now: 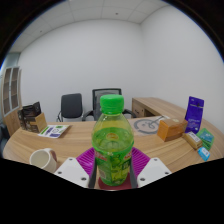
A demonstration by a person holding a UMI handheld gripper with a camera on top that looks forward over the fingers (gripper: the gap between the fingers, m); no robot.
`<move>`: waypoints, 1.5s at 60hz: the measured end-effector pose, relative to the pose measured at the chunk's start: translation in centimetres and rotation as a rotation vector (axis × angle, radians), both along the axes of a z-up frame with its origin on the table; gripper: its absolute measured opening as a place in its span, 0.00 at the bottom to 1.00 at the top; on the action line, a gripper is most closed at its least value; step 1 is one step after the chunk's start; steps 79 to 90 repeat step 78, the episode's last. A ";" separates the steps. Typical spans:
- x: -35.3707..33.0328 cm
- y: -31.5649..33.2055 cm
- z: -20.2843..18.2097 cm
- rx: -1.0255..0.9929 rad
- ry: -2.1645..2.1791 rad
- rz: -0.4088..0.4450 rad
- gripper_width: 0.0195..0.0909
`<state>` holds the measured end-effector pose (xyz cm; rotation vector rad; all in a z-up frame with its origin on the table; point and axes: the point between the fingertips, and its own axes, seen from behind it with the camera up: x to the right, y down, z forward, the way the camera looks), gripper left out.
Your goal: Pour water
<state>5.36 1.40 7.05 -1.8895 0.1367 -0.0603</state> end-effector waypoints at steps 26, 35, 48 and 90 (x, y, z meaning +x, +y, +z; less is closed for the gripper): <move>-1.7 -8.2 -1.3 -0.194 0.012 -0.025 0.84; -4.1 -13.8 1.9 -0.231 0.052 -0.032 0.83; -8.8 -19.0 9.0 -0.195 0.062 -0.006 0.83; -13.6 -24.6 16.1 -0.155 -0.029 0.018 0.84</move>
